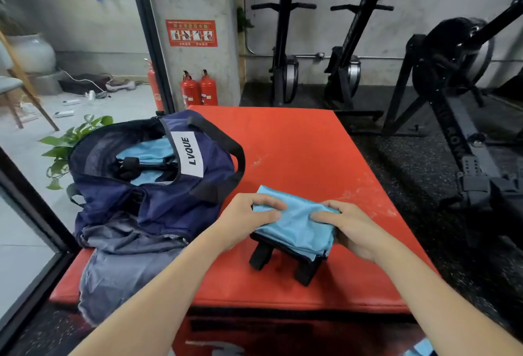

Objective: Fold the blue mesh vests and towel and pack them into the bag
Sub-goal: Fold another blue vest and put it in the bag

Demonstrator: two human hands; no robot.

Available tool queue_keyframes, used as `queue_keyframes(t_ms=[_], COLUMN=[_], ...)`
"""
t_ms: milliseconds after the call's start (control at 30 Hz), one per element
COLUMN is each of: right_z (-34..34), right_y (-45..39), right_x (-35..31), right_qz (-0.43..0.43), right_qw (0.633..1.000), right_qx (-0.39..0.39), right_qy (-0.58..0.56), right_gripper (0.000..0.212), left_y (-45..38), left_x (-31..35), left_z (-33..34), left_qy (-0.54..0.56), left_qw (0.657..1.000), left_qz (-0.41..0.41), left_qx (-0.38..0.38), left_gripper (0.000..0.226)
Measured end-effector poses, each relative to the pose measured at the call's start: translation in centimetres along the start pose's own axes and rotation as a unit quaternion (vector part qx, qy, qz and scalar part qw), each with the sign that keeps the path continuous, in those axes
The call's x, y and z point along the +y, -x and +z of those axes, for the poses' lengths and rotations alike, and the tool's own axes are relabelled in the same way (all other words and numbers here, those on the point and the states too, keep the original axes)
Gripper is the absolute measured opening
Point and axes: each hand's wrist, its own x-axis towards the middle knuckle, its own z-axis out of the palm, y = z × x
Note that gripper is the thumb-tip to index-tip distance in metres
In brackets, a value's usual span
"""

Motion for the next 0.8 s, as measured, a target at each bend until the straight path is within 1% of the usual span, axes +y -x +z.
queue_keyframes(t_ms=[67, 100, 167, 200, 233, 300, 333, 400, 433, 500, 567, 600, 667, 733, 800], right_z=[0.8, 1.4, 2.9, 3.7, 4.6, 6.8, 7.9, 10.5, 11.9, 14.9, 18.2, 20.0, 23.9, 27.7, 30.9], right_y=[0.0, 0.0, 0.2, 0.1, 0.2, 0.3, 0.4, 0.7, 0.7, 0.4, -0.5, -1.1, -2.5, -4.3, -6.2], right_x=[0.0, 0.0, -0.2, -0.4, -0.7, -1.4, -1.9, -2.8, -3.2, -4.5, -5.8, -6.4, -7.5, -8.4, -9.3], right_qz=[-0.007, -0.022, -0.072, -0.097, -0.112, -0.123, -0.135, -0.191, -0.227, -0.289, -0.319, -0.32, -0.309, -0.289, -0.251], right_qw=[0.999, 0.997, 0.991, 0.988, 0.987, 0.987, 0.986, 0.978, 0.97, 0.952, 0.94, 0.939, 0.943, 0.948, 0.961], right_qx=[0.042, 0.065, 0.111, 0.122, 0.119, 0.097, 0.094, 0.089, 0.084, 0.074, 0.063, 0.052, 0.023, -0.002, -0.022], right_qy=[-0.027, -0.021, 0.019, 0.025, 0.011, -0.037, -0.04, -0.007, 0.015, 0.068, 0.108, 0.116, 0.123, 0.129, 0.115], right_gripper=[0.031, 0.032, 0.028, 0.027, 0.027, 0.035, 0.038, 0.038, 0.033, 0.019, 0.017, 0.018, 0.017, 0.017, 0.02], left_y=[0.9, 1.4, 2.4, 2.8, 3.3, 4.4, 4.9, 6.0, 6.6, 7.7, 8.8, 9.4, 10.4, 10.9, 10.6], left_x=[0.1, 0.2, 0.1, 0.0, -0.1, -0.2, -0.1, -0.3, -0.4, -0.8, -1.1, -1.3, -1.5, -1.7, -2.0], left_z=[-0.7, -1.0, -1.7, -2.1, -2.6, -3.8, -4.5, -6.2, -7.1, -9.3, -12.0, -13.6, -16.7, -19.9, -22.6], left_qy=[-0.013, -0.016, -0.027, -0.029, -0.021, 0.006, 0.012, 0.011, 0.012, 0.019, 0.017, 0.008, -0.014, -0.039, -0.077], left_qw=[0.999, 0.998, 0.995, 0.994, 0.993, 0.989, 0.987, 0.981, 0.977, 0.958, 0.926, 0.91, 0.884, 0.869, 0.858], left_qz=[0.009, 0.018, 0.025, 0.024, 0.024, 0.027, 0.03, 0.04, 0.043, 0.052, 0.052, 0.047, 0.029, 0.004, -0.023], left_qx=[0.044, 0.062, 0.092, 0.104, 0.116, 0.144, 0.159, 0.188, 0.209, 0.281, 0.372, 0.412, 0.466, 0.493, 0.507], left_gripper=[0.015, 0.015, 0.02, 0.023, 0.028, 0.035, 0.039, 0.042, 0.042, 0.039, 0.032, 0.029, 0.024, 0.021, 0.021])
